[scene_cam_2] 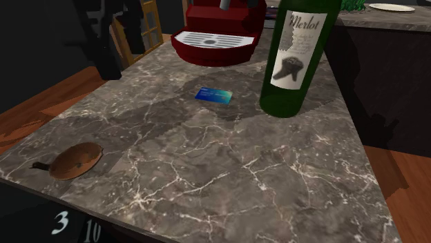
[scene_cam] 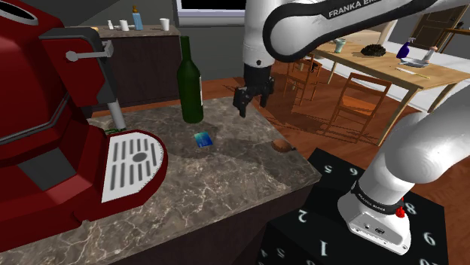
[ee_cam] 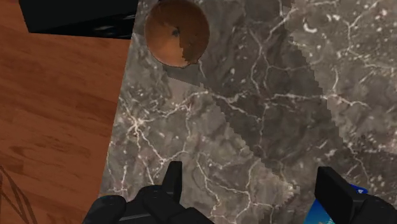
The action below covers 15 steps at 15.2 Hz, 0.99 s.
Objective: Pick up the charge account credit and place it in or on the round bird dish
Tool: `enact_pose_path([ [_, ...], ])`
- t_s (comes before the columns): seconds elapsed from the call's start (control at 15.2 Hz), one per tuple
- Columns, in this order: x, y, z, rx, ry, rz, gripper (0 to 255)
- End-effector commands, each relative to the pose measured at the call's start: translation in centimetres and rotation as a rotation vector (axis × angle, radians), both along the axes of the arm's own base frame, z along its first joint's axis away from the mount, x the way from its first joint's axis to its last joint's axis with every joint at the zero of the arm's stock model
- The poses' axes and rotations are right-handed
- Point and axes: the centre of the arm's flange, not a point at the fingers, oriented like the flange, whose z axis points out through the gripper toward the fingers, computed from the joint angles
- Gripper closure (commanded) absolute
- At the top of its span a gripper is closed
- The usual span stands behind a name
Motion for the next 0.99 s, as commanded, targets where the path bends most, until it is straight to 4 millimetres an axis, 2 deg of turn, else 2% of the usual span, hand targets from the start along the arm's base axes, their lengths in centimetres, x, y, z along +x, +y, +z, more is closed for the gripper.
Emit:
enact_pose_path([
  [0.0, 1.7, 1.5, -1.4, 0.001, -0.014, -0.038, 0],
  [0.46, 8.4, 5.8, -5.3, 0.000, -0.059, -0.160, 0],
  [0.92, 15.8, 9.2, -9.0, -0.002, -0.104, -0.283, 0],
])
